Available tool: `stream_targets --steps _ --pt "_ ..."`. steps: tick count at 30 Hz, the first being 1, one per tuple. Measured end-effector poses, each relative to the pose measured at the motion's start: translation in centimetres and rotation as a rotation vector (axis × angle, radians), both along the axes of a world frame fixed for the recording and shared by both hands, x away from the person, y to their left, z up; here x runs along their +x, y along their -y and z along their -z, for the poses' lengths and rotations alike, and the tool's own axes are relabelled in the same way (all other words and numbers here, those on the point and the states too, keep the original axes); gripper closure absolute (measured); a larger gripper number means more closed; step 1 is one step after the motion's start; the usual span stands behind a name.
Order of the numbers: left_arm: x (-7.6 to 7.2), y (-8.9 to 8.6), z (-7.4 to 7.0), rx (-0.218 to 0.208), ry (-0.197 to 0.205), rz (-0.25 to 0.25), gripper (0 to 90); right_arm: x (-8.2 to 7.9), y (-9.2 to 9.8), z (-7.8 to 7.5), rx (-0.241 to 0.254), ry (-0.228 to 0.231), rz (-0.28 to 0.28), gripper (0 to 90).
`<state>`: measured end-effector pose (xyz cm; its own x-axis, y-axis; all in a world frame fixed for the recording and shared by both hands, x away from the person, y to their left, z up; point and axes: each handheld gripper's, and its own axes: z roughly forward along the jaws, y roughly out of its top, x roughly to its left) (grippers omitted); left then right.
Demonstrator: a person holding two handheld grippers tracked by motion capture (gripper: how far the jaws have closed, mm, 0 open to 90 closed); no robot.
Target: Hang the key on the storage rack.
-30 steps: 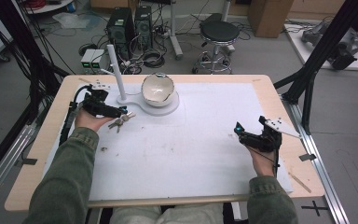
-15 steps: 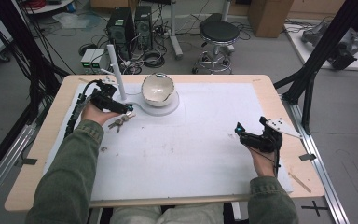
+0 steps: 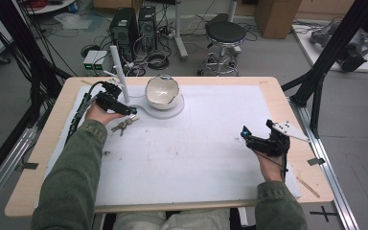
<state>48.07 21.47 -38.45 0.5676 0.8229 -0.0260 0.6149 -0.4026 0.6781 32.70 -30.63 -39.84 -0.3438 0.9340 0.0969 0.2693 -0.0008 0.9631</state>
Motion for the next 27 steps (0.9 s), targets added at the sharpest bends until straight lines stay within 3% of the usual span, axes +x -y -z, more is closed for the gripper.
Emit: stream_targets --steps 3,6,9,13,21,27 --pt "0.6 0.2 0.7 0.036 -0.037 0.007 1.8 0.0 0.0 0.0 -0.001 0.001 -0.003 0.5" --pt "1.0 0.5 1.3 0.04 -0.054 0.007 1.9 0.0 0.0 0.0 -0.001 0.0 -0.005 0.5" --pt "1.3 1.1 2.1 0.096 -0.084 0.015 4.1 0.1 0.0 0.1 -0.005 -0.005 -0.006 0.5" --pt "1.6 1.4 2.5 0.098 -0.102 0.017 4.4 0.1 -0.1 0.1 -0.009 -0.006 -0.011 0.5" --pt "1.8 1.6 3.5 0.123 -0.156 0.048 14.5 0.0 -0.2 0.1 -0.013 -0.008 -0.017 0.5" --pt "1.8 1.8 3.9 0.151 -0.157 0.067 22.4 0.2 -0.4 0.2 -0.043 -0.016 -0.013 0.5"
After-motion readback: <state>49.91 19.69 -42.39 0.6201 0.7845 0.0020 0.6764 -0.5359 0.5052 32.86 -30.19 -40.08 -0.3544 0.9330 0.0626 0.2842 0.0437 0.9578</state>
